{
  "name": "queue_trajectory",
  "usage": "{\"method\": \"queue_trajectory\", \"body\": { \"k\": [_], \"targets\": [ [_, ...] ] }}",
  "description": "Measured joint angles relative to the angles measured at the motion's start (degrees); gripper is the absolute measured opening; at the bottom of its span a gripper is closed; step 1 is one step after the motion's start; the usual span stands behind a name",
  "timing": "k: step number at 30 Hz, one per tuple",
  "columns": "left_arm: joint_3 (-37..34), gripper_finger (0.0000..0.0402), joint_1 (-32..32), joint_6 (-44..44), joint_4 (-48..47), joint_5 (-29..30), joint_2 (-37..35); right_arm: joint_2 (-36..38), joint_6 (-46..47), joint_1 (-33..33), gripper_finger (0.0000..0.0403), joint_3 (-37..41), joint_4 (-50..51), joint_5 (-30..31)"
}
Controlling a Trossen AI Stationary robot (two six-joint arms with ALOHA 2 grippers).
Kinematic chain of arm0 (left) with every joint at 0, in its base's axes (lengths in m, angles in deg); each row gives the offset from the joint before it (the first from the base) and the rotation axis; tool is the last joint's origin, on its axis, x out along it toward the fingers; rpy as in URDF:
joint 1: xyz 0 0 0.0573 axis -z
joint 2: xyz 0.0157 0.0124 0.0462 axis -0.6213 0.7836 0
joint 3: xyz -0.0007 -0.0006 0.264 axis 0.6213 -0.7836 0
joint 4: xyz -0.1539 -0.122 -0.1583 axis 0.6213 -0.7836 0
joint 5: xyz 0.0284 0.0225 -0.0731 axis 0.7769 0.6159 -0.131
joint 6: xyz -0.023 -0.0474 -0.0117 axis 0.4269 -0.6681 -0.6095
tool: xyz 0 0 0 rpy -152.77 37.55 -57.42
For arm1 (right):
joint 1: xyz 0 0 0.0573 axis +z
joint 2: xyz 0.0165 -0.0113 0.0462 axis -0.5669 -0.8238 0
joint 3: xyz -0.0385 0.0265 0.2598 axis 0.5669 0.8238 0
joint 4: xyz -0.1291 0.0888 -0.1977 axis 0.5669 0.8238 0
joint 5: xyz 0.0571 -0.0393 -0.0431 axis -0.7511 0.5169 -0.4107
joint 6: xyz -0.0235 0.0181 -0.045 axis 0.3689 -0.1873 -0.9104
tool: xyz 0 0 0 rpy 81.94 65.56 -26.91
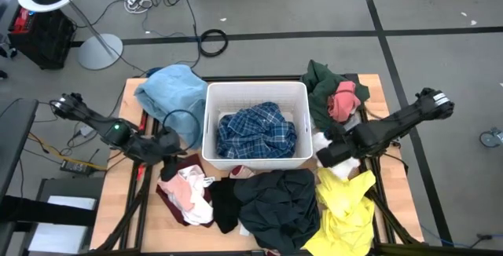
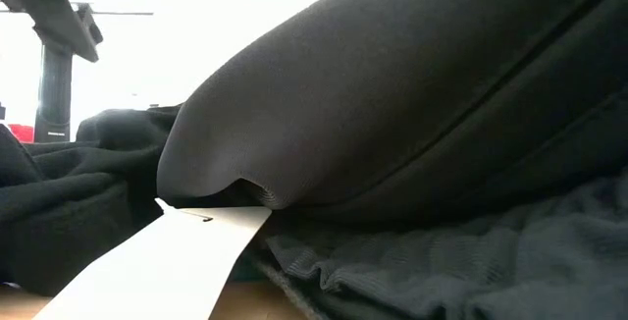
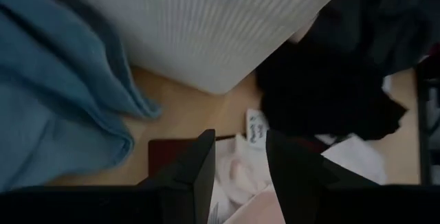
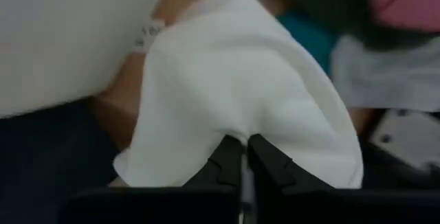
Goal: Sort clothes
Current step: Put the white shirt into the laundry bin
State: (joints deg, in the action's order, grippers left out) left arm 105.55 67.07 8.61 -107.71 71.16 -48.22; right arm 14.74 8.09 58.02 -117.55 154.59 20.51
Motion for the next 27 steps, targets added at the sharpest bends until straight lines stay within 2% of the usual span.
{"method": "queue_trajectory", "body": {
  "k": [3,5,9,20,23,27],
  "targets": [
    [-2.56,0.0136,0.03,-2.23,0.58,-0.34,0.00,-0.45,1.67,0.77,0.0007,-7.91,9.88,2.13],
    [-4.08,0.0136,0.51,-3.81,1.88,-0.46,0.03,-0.88,2.09,1.36,0.0006,-12.28,12.12,3.07],
    [-6.15,0.0136,3.33,-6.30,6.58,-0.52,0.68,-1.46,-0.89,2.03,0.0005,-19.95,11.88,5.83],
    [-7.02,0.0136,9.40,-9.95,12.70,4.96,5.81,-6.40,-10.81,1.37,0.0004,-37.60,11.78,20.69],
    [-7.02,0.0136,9.52,-9.80,14.60,5.45,6.94,-9.35,-16.26,-0.52,0.0004,-41.32,9.49,21.91],
    [-7.00,0.0136,9.70,-9.81,15.05,7.15,8.25,-13.37,-27.06,-4.22,0.0005,-43.49,1.29,21.84]
  ]
}}
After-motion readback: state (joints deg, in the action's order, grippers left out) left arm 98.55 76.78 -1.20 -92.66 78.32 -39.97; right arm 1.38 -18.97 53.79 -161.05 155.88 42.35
